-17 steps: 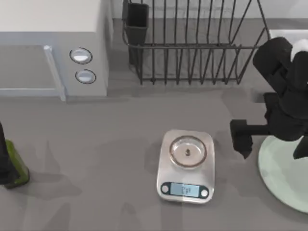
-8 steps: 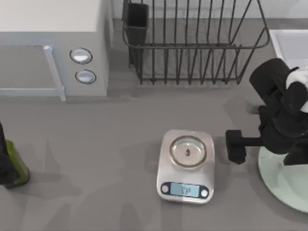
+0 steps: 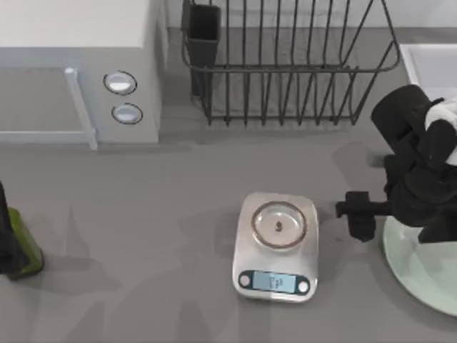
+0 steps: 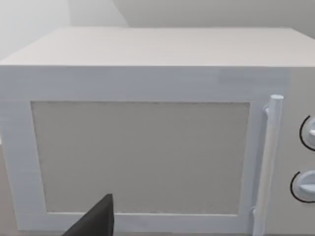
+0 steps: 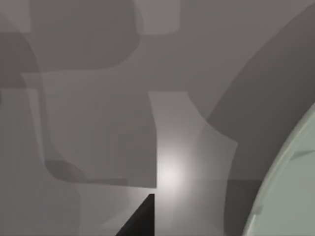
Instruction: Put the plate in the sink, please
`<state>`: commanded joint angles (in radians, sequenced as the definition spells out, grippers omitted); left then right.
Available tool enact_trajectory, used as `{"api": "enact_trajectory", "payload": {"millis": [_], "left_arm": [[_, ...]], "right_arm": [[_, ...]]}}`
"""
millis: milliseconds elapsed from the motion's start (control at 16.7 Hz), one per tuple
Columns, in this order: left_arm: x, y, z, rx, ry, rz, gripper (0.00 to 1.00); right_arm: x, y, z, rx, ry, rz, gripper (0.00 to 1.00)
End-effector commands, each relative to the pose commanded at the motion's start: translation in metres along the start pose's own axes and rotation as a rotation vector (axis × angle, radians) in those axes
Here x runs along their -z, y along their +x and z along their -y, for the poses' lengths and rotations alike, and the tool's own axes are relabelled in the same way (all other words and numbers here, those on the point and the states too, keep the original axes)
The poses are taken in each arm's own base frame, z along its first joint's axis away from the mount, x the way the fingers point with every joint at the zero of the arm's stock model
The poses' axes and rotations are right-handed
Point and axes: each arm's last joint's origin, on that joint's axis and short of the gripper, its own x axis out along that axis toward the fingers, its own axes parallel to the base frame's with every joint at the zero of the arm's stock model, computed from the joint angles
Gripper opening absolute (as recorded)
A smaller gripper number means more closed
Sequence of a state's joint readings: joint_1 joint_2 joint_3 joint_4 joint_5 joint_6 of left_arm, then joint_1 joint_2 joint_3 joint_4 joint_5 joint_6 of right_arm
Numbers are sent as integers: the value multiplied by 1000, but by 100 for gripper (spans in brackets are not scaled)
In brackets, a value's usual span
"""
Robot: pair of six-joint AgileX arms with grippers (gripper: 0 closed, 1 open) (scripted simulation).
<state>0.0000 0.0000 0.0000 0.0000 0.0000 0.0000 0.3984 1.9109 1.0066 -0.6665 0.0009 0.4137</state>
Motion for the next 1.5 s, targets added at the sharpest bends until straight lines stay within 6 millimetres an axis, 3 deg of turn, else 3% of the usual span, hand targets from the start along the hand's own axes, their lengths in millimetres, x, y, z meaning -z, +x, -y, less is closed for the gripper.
{"api": "enact_trajectory", "payload": {"millis": [420,900,960,1140,1260,1500], "left_arm": [[0,0,0,0,0,0,100],[0,0,0,0,0,0,100],[0,0,0,0,0,0,100],[0,0,0,0,0,0,100],[0,0,0,0,0,0,100],[0,0,0,0,0,0,100]], "right_arm": [[0,0,0,0,0,0,2],[0,0,0,0,0,0,0],[-8,-26,1,-35,11,97,0],[-13,-33,0,-31,16,93,0],[-22,-48,-3,-27,19,88,0],[-40,-112,-14,-25,14,77,0]]}}
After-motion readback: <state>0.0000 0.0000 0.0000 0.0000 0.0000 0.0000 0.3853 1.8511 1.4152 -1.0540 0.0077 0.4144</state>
